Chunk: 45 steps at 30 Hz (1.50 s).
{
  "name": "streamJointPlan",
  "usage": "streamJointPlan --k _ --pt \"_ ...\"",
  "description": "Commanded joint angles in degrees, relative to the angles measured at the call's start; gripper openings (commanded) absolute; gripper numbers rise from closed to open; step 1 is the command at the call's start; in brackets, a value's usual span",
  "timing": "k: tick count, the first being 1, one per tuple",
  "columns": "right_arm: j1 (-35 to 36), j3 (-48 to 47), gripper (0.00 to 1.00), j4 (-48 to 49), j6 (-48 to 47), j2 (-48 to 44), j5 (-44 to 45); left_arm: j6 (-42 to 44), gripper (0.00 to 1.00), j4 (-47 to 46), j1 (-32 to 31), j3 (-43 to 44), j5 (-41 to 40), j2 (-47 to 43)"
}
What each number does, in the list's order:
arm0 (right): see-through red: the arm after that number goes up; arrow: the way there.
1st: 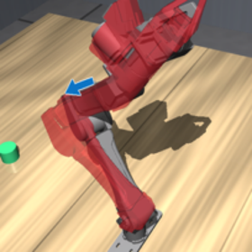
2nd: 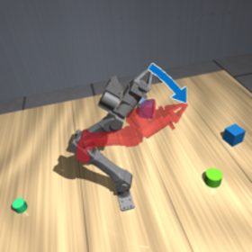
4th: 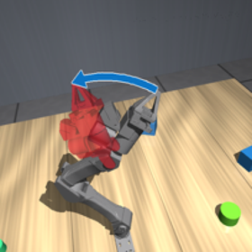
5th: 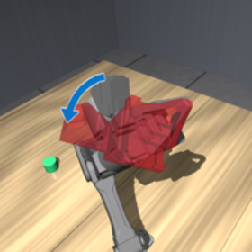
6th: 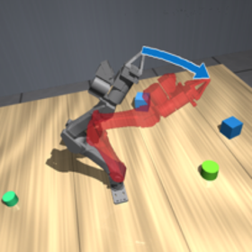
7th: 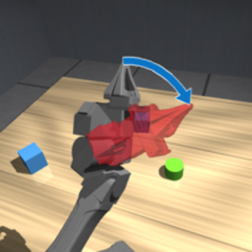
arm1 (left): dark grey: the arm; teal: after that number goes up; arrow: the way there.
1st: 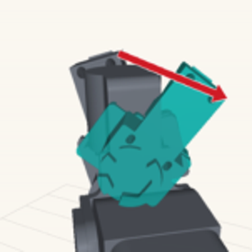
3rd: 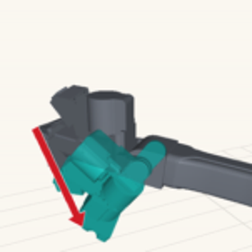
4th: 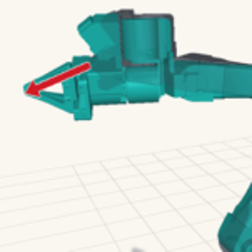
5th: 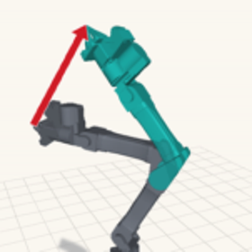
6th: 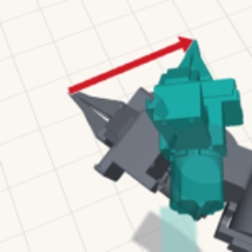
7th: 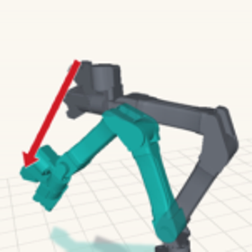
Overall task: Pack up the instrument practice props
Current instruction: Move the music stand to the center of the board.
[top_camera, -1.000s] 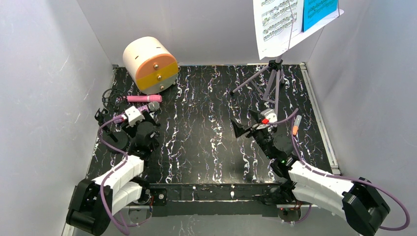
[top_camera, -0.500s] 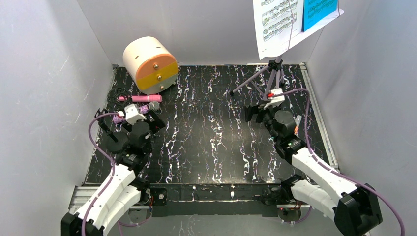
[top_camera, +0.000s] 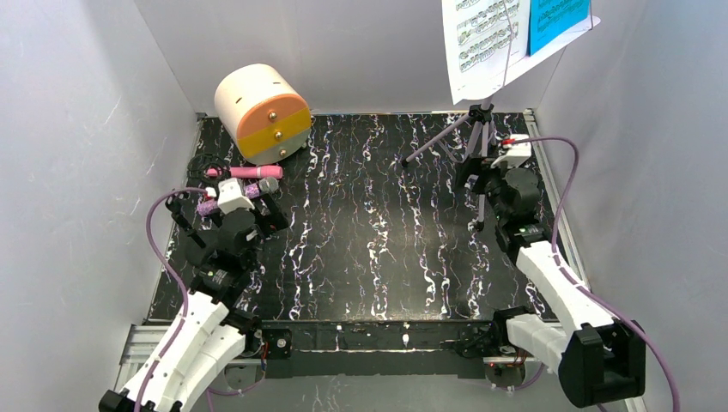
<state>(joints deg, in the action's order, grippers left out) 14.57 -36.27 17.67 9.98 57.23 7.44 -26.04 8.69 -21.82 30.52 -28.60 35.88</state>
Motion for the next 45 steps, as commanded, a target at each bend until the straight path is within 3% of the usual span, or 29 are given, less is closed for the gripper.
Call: streamJointPlan --k 1,6,15,22,28,39,45 --pt "-5.8 -3.7 0.99 1.3 3.1 1.1 -3.9 11.0 0.94 0.5 -0.1 6.5 9.4 -2.3" --pt "-9.9 -5.0 0.97 4.8 5.5 4.0 -9.1 18.1 0.98 1.1 -0.1 9.8 16.5 -3.0" --pt "-11.5 -10.2 0.89 8.7 2.5 15.2 -17.0 19.5 0.98 -1.7 -0.8 5.4 25.3 -5.9" --pt "-11.6 -12.0 0.64 8.1 -0.7 19.2 -22.2 19.9 0.98 -0.9 -2.4 5.1 25.8 -6.4" --pt "-10.6 -11.0 0.37 7.9 0.4 20.2 -24.9 19.9 0.99 -0.8 -2.4 4.9 25.9 -6.8" --pt "0.1 -2.8 0.12 14.4 4.0 16.3 -10.9 15.2 0.98 -2.8 -2.4 5.3 27.7 -5.8" --pt "5.2 0.5 0.01 18.8 7.3 15.1 -8.1 13.4 0.98 -4.9 -2.4 5.1 33.7 -4.5"
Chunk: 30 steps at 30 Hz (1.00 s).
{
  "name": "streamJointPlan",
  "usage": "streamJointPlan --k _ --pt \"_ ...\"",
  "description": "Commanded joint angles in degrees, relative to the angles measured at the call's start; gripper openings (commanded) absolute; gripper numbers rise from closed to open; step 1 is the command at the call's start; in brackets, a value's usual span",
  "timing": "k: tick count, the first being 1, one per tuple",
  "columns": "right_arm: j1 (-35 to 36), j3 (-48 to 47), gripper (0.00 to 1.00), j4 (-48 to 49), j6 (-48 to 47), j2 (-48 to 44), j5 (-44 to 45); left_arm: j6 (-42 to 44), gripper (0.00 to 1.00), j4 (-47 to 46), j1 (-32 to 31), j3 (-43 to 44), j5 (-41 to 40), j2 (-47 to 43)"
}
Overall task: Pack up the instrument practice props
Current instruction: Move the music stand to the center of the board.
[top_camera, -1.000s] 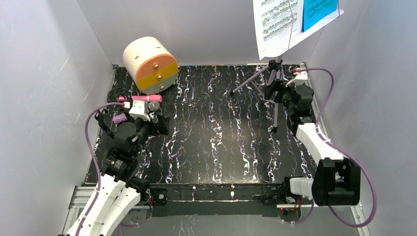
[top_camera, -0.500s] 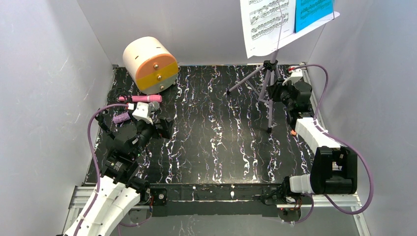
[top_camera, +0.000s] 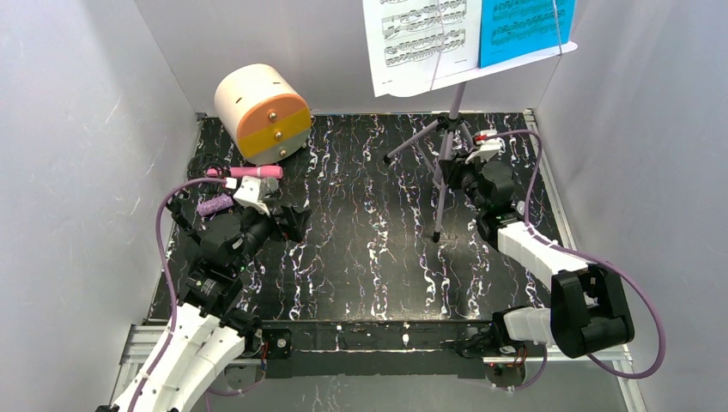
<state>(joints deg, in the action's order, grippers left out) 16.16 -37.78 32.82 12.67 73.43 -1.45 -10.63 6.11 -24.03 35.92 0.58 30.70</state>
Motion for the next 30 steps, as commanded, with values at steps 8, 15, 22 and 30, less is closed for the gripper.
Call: streamJointPlan --k 8,15,22,30 --pt "9.7 2.9 0.01 6.8 7.2 0.1 0.5 -3.2 0.98 -4.0 0.4 -0.7 7.4 2.2" --pt "10.1 3.6 0.01 6.6 7.4 0.0 -2.5 -4.7 0.98 -5.8 1.0 -0.2 9.6 3.5" --pt "10.1 4.2 0.04 0.2 6.3 -4.3 -3.5 -10.7 0.97 -11.8 1.0 5.9 13.5 7.4" --pt "10.0 4.2 0.12 -4.2 2.3 -7.6 0.6 -16.4 0.95 -13.5 1.0 19.6 19.5 15.3"
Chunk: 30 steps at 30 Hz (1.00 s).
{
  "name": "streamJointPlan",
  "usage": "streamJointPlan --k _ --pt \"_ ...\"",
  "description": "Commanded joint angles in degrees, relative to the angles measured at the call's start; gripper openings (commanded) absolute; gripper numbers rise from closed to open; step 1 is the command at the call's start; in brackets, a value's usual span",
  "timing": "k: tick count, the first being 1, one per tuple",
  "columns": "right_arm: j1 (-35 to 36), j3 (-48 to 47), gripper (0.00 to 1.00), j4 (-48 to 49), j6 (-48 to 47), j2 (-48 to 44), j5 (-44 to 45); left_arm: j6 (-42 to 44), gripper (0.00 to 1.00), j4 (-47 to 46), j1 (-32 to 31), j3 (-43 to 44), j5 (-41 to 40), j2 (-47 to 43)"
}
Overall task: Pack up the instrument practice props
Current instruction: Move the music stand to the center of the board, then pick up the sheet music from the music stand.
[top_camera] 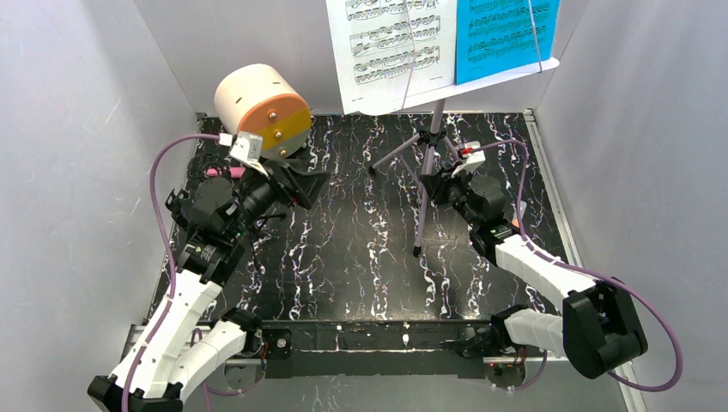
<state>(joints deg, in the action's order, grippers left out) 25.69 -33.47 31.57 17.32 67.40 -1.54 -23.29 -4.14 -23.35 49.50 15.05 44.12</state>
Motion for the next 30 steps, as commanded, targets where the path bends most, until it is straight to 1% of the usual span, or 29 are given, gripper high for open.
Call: streamJointPlan --k 1,3,6,9,12,13,14,17,20,24,26,28,30 --pt "0.4 -0.7 0.15 -3.7 -2.7 -1.4 0.7 -4.5 0.95 -3.8 0.3 7.3 5.9 2.4" --pt "0.4 -1.7 0.23 -5.3 -3.0 -1.2 0.4 -6.1 0.95 -5.1 0.3 9.1 7.0 3.1" --pt "0.4 -2.0 0.4 -6.2 -2.9 -2.7 -0.5 -7.8 0.94 -6.4 0.3 11.5 7.9 4.0" --pt "0.3 -2.8 0.67 -9.4 -2.7 -5.3 -1.8 -9.0 0.94 -7.0 0.3 14.2 8.7 5.3" --pt "0.2 -4.2 0.82 -14.0 -2.7 -8.5 -3.7 -10.4 0.93 -8.0 0.3 16.5 8.6 6.9" --pt "0.2 -4.9 0.93 -15.5 -2.7 -9.8 -4.4 -11.0 0.93 -8.8 0.3 16.9 8.4 7.3" --pt "0.2 -5.7 0.98 -17.3 -2.9 -11.0 -5.4 -11.7 0.93 -9.3 0.3 17.4 8.2 7.8" --pt "0.3 -8.4 0.99 -22.4 -2.6 -14.4 -8.2 -13.1 0.92 -10.8 0.3 19.0 8.2 9.2" --pt "0.1 -11.8 0.99 -26.8 -1.0 -17.6 -8.9 -14.6 0.92 -13.0 0.3 20.4 8.4 10.7" --pt "0.2 -17.3 0.99 -28.7 -1.4 -20.2 -12.5 -16.7 0.91 -14.8 0.3 23.6 9.9 14.9" --pt "0.2 -22.4 0.99 -30.9 -1.1 -19.6 -13.4 -17.3 0.9 -15.4 0.3 25.4 10.1 17.1" --pt "0.2 -29.5 0.99 -34.8 -0.5 -17.8 -13.4 -17.5 0.89 -15.7 0.3 27.4 10.4 18.9" --pt "0.2 -35.6 0.99 -37.7 -0.4 -15.4 -15.4 -17.9 0.87 -16.1 0.3 28.8 10.3 20.2"
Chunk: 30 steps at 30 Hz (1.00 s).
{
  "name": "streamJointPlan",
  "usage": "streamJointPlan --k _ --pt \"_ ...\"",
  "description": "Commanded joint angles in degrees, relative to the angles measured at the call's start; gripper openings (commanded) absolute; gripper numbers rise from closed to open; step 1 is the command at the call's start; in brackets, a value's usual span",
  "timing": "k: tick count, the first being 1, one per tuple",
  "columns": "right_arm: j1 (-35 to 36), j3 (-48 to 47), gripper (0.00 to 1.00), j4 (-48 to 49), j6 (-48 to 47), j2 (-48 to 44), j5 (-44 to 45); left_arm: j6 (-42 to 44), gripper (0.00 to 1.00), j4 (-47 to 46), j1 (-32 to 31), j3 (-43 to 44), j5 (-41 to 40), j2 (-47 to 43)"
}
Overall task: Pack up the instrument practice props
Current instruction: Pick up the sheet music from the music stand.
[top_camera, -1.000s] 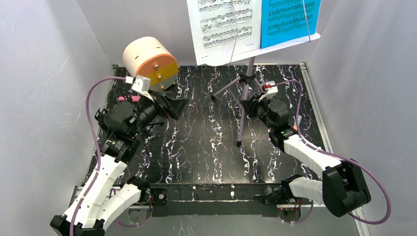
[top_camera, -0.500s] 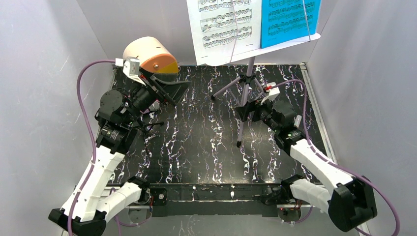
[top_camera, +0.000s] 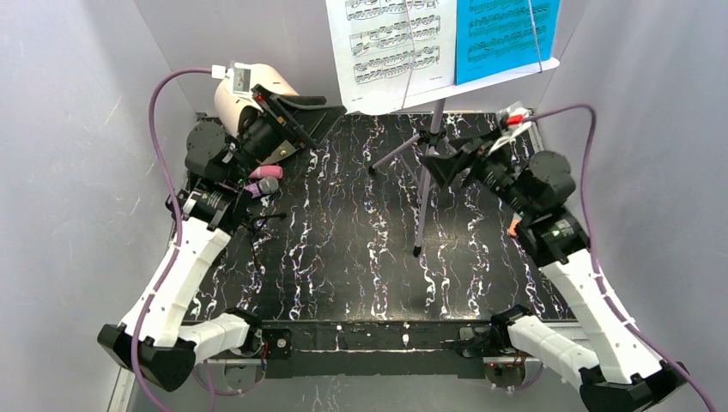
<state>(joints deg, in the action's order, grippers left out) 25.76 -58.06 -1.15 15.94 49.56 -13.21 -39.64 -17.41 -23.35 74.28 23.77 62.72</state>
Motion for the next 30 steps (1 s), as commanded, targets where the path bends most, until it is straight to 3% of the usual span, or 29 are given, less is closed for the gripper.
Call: streamJointPlan --k 1,5,12,22,30 --pt "0.1 -13.8 0.97 -5.6 1.2 3.5 -5.6 -1.8 0.86 -3.3 0.3 4.5 1.6 2.1" --pt "0.1 -22.3 0.88 -5.5 3.7 7.1 -11.5 -2.8 0.81 -5.2 0.2 6.3 2.0 3.9" --pt "0.1 -33.4 0.77 -3.2 7.4 14.9 -14.1 -4.5 0.73 -6.4 0.2 9.4 3.6 6.0" --pt "0.1 -40.9 0.73 5.6 13.0 24.2 -18.5 -7.7 0.65 -8.5 -0.4 10.2 6.3 7.2" --pt "0.2 -43.7 0.64 9.2 14.1 27.6 -19.1 -7.8 0.58 -9.0 -2.6 9.7 5.8 6.8"
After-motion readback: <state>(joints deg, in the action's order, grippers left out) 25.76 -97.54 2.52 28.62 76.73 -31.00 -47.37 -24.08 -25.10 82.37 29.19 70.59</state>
